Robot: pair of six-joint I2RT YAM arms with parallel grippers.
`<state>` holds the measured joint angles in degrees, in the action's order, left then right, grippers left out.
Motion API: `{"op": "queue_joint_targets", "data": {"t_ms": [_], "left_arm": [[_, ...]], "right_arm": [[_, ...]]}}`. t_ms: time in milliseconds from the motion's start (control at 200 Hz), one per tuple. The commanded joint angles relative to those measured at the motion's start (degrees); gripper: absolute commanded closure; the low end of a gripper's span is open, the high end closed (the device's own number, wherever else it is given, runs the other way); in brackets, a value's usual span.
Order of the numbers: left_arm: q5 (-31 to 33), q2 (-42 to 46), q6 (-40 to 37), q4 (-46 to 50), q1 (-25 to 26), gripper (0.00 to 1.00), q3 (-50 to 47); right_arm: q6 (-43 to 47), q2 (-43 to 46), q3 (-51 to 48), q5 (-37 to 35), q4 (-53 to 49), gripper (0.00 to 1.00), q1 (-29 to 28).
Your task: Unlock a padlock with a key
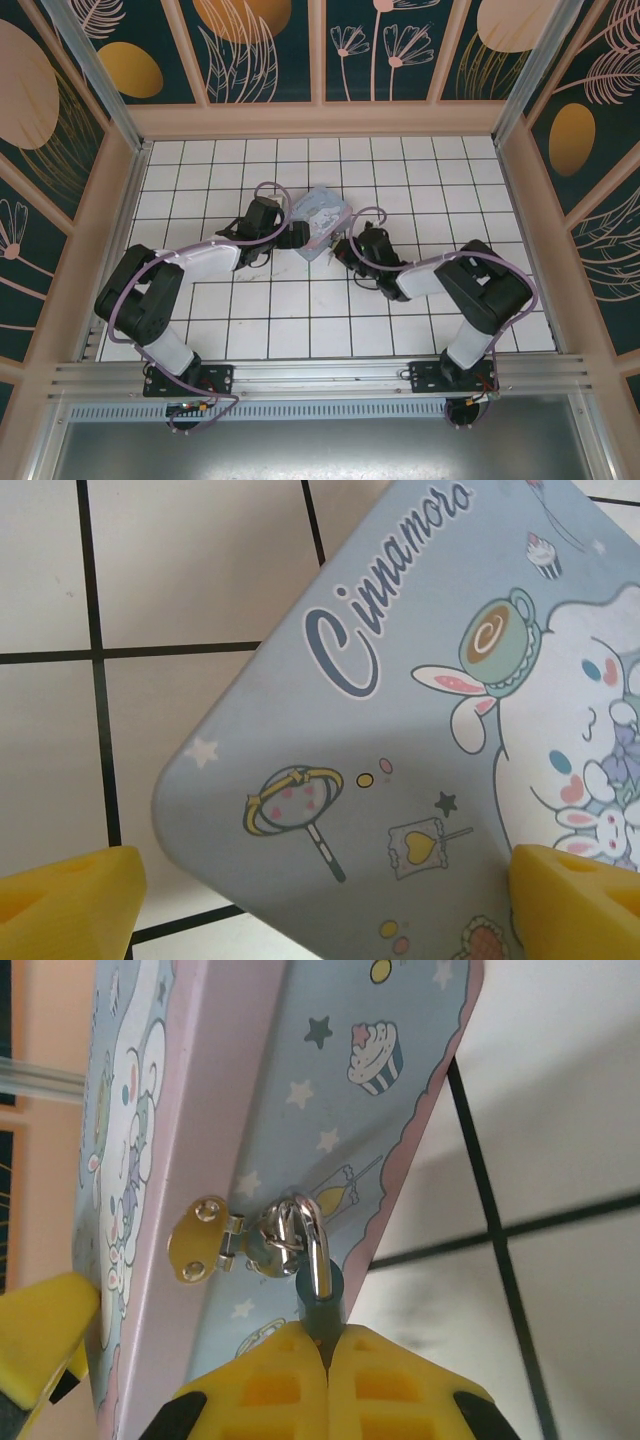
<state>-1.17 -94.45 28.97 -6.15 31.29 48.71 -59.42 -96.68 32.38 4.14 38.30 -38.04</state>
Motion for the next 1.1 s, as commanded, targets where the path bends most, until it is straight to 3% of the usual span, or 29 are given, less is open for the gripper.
{"op": "queue_joint_targets", "data": {"t_ms": [0, 135, 295, 646, 816, 1096], "left_arm": [[1.6, -3.4, -1.5, 10.2, -0.1, 0.09, -2.1], [1.3, -3.4, -1.5, 10.3, -0.1, 0.10, -1.9], [1.3, -3.4, -1.5, 10.6, -0.2, 0.11, -1.9], [1.5, -4.9, -1.4, 10.7, -0.2, 0.11, -1.7], [1.2, -2.0, -0.6, 10.8, -0.1, 0.02, -1.1], [-2.1, 3.8, 0.7, 13.2, -0.1, 0.02, 3.3]], "right_arm": [[8.2, -1.0, 3.7, 4.4, -5.2, 1.00, 4.2], [15.0, -5.5, 9.7, 12.2, -9.8, 1.00, 6.4], [22.8, -8.9, 15.0, 11.2, -18.8, 1.00, 8.6], [20.9, -6.7, 14.6, 13.7, -16.3, 1.00, 10.4], [16.7, -0.6, 8.4, 14.7, -14.1, 1.00, 9.8], [10.5, 12.6, -5.4, 10.3, -15.5, 1.00, 8.4]]}}
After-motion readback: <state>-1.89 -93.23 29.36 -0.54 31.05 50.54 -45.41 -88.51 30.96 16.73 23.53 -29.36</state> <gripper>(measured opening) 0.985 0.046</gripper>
